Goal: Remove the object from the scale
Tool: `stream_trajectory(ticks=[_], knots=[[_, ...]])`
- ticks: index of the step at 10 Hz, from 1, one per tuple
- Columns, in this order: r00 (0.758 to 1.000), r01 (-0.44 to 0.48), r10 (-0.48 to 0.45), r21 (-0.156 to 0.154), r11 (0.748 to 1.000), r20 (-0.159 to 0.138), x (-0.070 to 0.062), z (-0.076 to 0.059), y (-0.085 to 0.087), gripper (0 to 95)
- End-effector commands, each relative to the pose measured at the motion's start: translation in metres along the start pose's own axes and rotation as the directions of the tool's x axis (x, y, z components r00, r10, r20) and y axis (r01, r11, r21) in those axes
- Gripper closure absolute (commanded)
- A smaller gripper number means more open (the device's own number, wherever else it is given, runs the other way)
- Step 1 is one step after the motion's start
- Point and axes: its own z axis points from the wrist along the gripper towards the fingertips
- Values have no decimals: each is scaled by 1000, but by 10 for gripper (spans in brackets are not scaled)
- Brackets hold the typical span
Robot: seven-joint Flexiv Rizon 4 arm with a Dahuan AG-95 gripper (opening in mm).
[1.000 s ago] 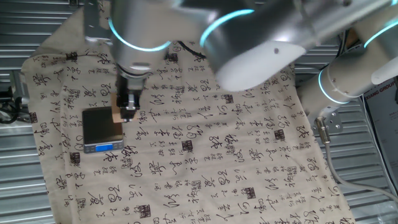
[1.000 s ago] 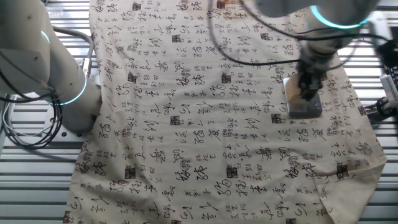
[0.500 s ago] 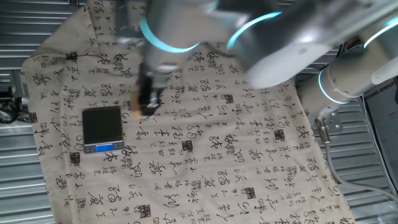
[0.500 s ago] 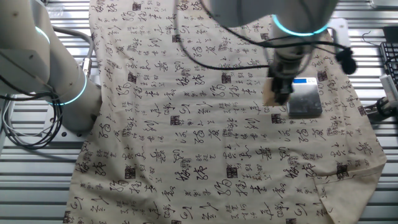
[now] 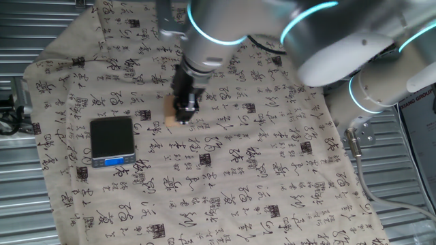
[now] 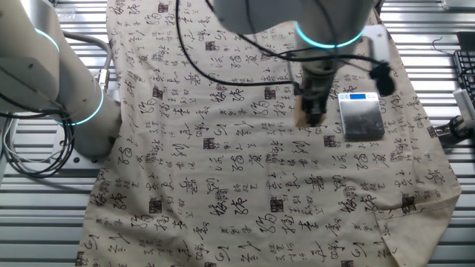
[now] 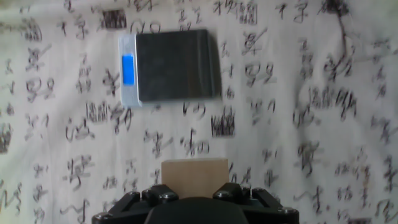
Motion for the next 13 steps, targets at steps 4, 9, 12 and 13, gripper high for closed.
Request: stream_trajectory(ticks=[4, 9, 12, 13], knots=[[999, -27, 26, 12, 1000, 19, 25, 11, 8, 950], [997, -43, 42, 17, 999, 69, 25, 14, 7, 950], [997, -39, 38, 20, 999, 63, 25, 14, 8, 950], [997, -38, 37, 20, 999, 63, 25, 14, 8, 950]])
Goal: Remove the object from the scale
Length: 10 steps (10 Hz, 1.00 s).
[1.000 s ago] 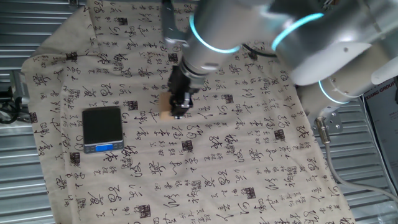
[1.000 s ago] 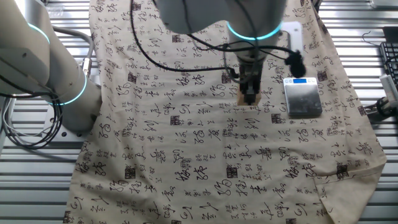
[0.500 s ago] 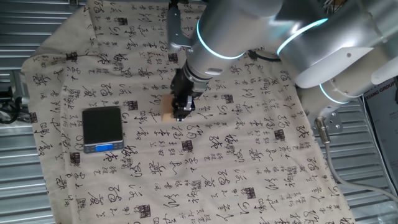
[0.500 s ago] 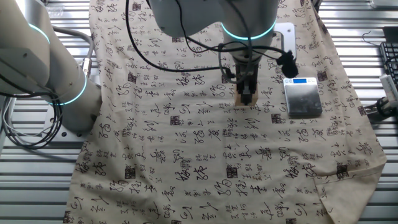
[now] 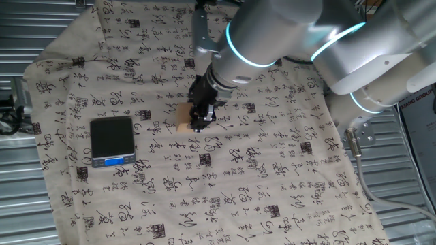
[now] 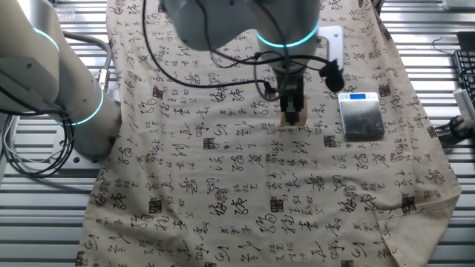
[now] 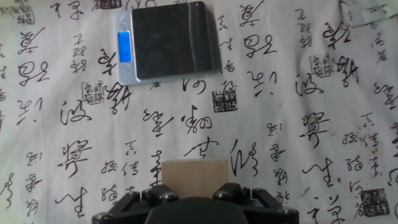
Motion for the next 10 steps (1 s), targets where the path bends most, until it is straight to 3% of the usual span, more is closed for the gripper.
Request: stream_trajectory(ticks=[1, 10], knots=[[1000, 18, -19, -8, 1000, -17, -1, 1, 3, 950], [998, 61, -61, -5, 998, -18, -1, 1, 5, 950]])
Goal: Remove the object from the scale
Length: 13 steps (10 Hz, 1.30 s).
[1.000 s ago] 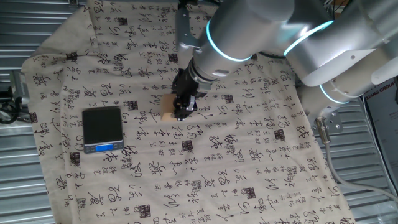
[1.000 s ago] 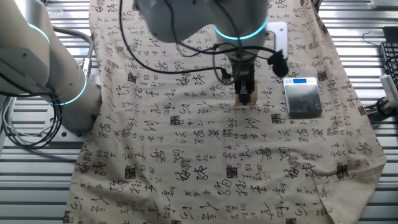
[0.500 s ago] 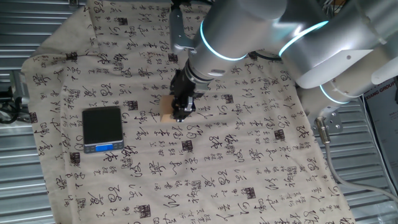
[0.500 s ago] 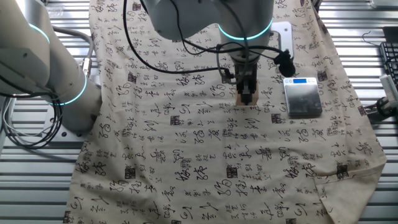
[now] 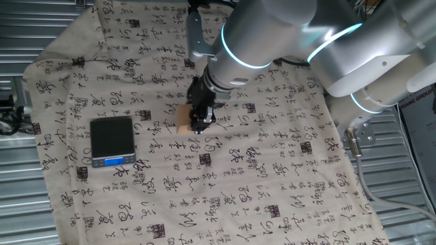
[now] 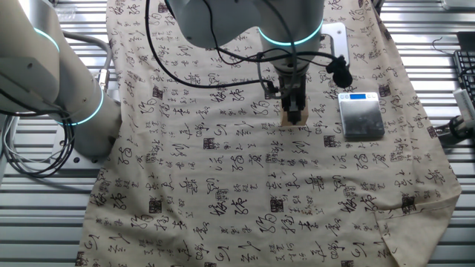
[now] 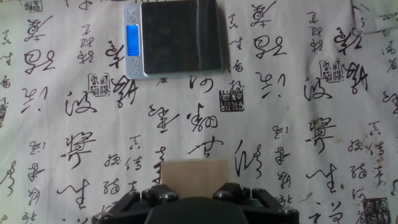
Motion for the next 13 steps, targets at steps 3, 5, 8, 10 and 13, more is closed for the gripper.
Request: stream_trajectory(ticks=[3, 5, 8, 10, 13], knots=[[1000, 7, -7, 0, 1000, 0, 0, 0, 0, 950], [1000, 12, -12, 1, 1000, -3, 0, 0, 0, 760], [1000, 23, -23, 1, 1000, 0, 0, 0, 0, 380], [999, 32, -32, 2, 999, -1, 0, 0, 0, 190], [999, 33, -33, 1, 999, 0, 0, 1, 0, 190]])
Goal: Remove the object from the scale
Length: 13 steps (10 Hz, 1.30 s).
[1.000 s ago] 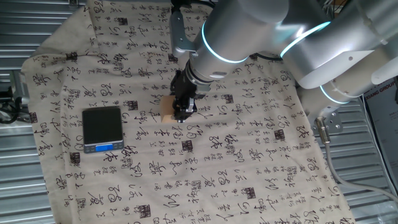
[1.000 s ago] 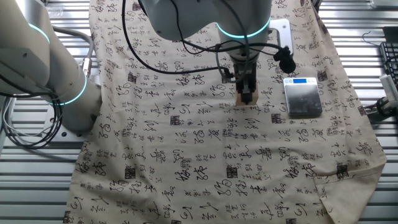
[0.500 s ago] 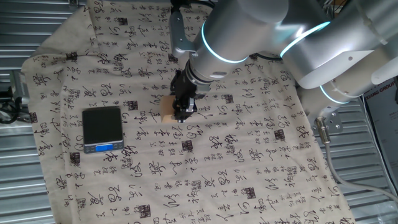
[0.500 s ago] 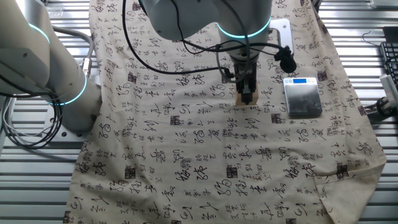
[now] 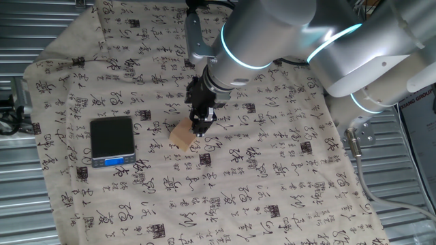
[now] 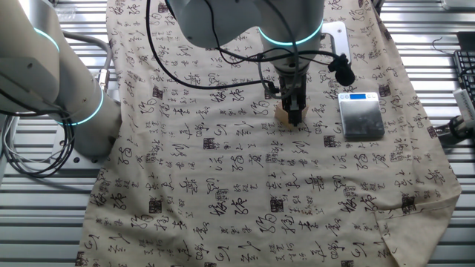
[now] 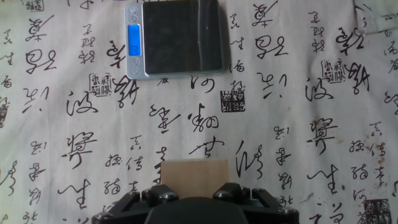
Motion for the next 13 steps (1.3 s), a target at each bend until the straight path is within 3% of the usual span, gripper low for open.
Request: stream_trajectory(ticks=[1, 13], knots=[[1000, -1, 1, -1, 1000, 0, 0, 0, 0, 190], [1000, 12, -12, -5, 1000, -2, 0, 0, 0, 190]])
